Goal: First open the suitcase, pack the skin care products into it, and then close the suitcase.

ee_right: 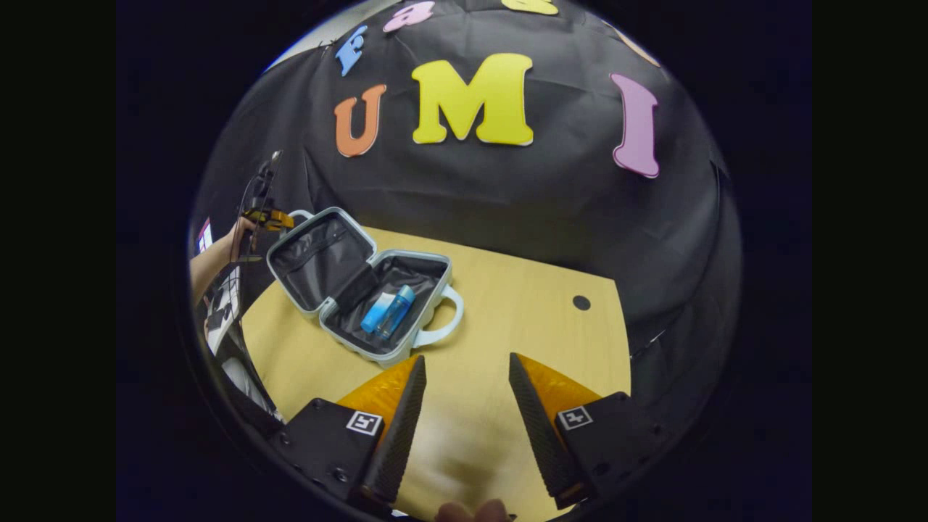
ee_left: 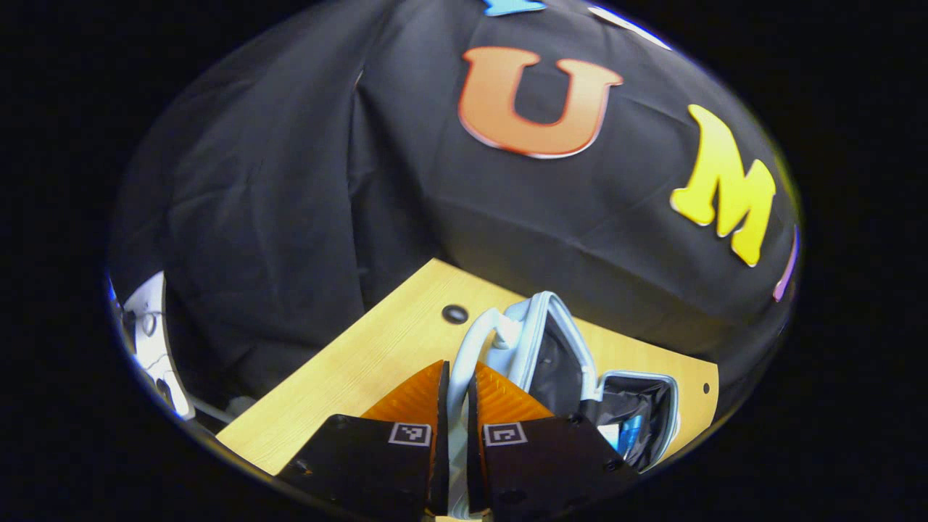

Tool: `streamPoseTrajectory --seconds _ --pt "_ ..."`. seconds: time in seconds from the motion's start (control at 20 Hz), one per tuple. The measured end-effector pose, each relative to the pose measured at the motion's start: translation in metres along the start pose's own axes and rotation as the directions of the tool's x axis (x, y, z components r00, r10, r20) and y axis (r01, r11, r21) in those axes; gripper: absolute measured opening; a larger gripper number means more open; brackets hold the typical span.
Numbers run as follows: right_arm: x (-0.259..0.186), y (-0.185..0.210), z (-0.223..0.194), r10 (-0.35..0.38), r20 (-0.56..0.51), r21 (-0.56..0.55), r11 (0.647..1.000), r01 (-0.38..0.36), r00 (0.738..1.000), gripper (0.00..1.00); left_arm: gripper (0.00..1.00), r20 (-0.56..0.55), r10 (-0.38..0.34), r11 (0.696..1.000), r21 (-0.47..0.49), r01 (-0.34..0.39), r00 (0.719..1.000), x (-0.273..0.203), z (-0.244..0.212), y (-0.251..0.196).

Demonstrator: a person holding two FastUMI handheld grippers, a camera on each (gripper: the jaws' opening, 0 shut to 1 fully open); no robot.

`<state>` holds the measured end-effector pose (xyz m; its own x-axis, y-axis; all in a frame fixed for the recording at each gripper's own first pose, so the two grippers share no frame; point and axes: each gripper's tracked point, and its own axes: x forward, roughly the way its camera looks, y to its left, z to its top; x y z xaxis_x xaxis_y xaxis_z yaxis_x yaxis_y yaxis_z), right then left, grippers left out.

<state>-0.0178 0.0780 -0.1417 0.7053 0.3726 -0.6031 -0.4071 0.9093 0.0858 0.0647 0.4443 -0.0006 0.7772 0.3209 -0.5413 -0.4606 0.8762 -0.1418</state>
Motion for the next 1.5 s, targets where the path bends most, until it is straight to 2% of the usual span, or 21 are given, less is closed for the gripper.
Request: streamPoseTrajectory --seconds 0.15,0.25,0.3,0.4,0.65,0.8,0.85,1.15,1.25,1.3,1.35,1.5 --pt "-0.02 -0.014 0.004 -0.024 0.072 -0.014 1.0 0.025 0.997 0.69 0.12 0.058 -0.015 0.997 0.077 0.011 0.998 -0.038 0.021 -0.054" --pt "-0.033 -0.024 0.003 -0.047 0.107 0.016 0.999 0.045 0.993 0.64 0.12 0.082 -0.032 0.991 0.129 0.021 0.996 -0.058 0.025 -0.095" --pt "-0.038 -0.027 0.003 -0.055 0.122 0.039 0.998 0.05 0.991 0.67 0.12 0.095 -0.048 0.986 0.162 0.032 0.994 -0.069 0.025 -0.117" --pt "-0.046 -0.043 0.0 -0.084 0.143 0.066 0.995 0.075 0.986 0.67 0.11 0.129 -0.088 0.971 0.234 0.056 0.988 -0.088 0.022 -0.165" --pt "-0.069 -0.078 -0.02 -0.142 0.149 0.118 0.985 0.125 0.979 0.67 0.11 0.187 -0.133 0.953 0.293 0.074 0.973 -0.105 -0.018 -0.261" --pt "-0.081 -0.105 -0.038 -0.192 0.123 0.144 0.974 0.174 0.974 0.64 0.11 0.179 -0.201 0.929 0.347 0.129 0.963 -0.103 -0.053 -0.316" --pt "-0.087 -0.117 -0.044 -0.211 0.11 0.148 0.97 0.194 0.971 0.67 0.11 0.164 -0.218 0.92 0.364 0.146 0.962 -0.097 -0.064 -0.328" --pt "-0.114 -0.161 -0.073 -0.311 0.033 0.162 0.939 0.302 0.95 0.67 0.11 0.034 -0.269 0.882 0.41 0.232 0.963 -0.066 -0.156 -0.394" --pt "-0.118 -0.17 -0.079 -0.337 0.015 0.153 0.931 0.331 0.941 0.68 0.11 0.005 -0.263 0.876 0.421 0.236 0.965 -0.052 -0.178 -0.403" --pt "-0.12 -0.173 -0.082 -0.344 0.006 0.151 0.928 0.339 0.939 0.64 0.11 -0.007 -0.261 0.874 0.424 0.239 0.965 -0.044 -0.187 -0.406" --pt "-0.121 -0.177 -0.087 -0.35 -0.008 0.15 0.926 0.347 0.937 0.67 0.11 -0.02 -0.256 0.871 0.429 0.24 0.966 -0.036 -0.194 -0.408" --pt "-0.122 -0.185 -0.092 -0.362 -0.025 0.169 0.917 0.361 0.932 0.67 0.11 -0.039 -0.239 0.865 0.446 0.231 0.97 -0.022 -0.209 -0.414"
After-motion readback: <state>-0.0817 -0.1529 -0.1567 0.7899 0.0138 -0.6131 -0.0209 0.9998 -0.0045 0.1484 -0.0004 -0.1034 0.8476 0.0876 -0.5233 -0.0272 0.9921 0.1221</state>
